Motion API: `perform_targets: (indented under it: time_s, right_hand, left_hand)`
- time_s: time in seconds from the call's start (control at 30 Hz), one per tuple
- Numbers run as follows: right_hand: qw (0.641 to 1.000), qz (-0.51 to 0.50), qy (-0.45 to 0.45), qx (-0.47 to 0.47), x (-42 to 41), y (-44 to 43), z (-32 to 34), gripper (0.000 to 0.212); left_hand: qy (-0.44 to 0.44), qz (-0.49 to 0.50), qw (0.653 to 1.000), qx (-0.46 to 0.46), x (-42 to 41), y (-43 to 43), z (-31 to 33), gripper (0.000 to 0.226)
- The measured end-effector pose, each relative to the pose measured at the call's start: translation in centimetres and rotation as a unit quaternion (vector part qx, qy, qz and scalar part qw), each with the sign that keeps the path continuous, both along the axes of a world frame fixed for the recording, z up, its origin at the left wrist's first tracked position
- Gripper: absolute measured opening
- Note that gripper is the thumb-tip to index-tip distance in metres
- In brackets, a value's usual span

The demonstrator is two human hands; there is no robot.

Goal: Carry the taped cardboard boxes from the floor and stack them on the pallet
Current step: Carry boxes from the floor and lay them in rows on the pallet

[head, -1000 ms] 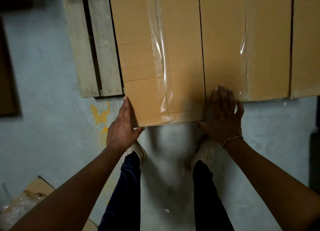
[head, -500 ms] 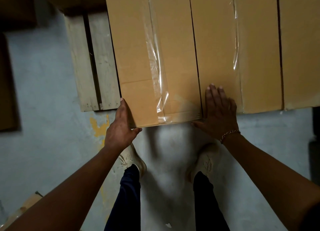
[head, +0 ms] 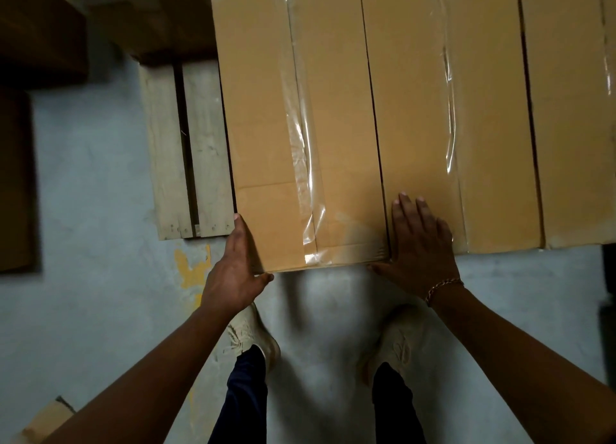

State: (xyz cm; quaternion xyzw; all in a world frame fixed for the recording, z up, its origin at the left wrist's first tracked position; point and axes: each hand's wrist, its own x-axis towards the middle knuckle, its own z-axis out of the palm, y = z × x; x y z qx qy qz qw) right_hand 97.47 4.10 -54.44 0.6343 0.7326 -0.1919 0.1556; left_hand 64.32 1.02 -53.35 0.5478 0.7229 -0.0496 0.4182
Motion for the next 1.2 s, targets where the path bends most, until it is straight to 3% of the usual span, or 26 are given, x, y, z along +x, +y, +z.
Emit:
perform_targets:
  time_s: [0.47, 0.73, 0.87, 1.03, 1.2]
  right_hand:
    - [0.998, -0.017, -0.018, -0.053, -0.5, 1.5, 0.9, 0.131]
    - [0.998, -0.023, -0.013, -0.058, -0.8, 2.0, 0.9, 0.130]
    - [0.994, -0.074, 0.001, -0.078, -2.0, 2.1, 1.8, 0.116]
    - [0.983, -0.153, 0.034, -0.092, -6.3, 2.6, 4.6, 0.093]
    - [0.976, -0.180, 0.049, -0.112, -12.7, 3.9, 8.3, 0.093]
  left_hand:
    - [-0.098, 0.086, 0.991, -0.020, -0.2, 2.8, 0.9, 0.137]
    - [-0.122, 0.108, 0.987, -0.013, 0.0, 3.0, 0.7, 0.126]
    - [-0.134, 0.109, 0.985, -0.015, -0.1, 3.2, 1.0, 0.113]
    - [-0.091, 0.064, 0.994, -0.008, -3.7, 3.7, 2.9, 0.102]
    - [-0.049, 0.028, 0.998, 0.018, -10.8, 4.3, 6.3, 0.089]
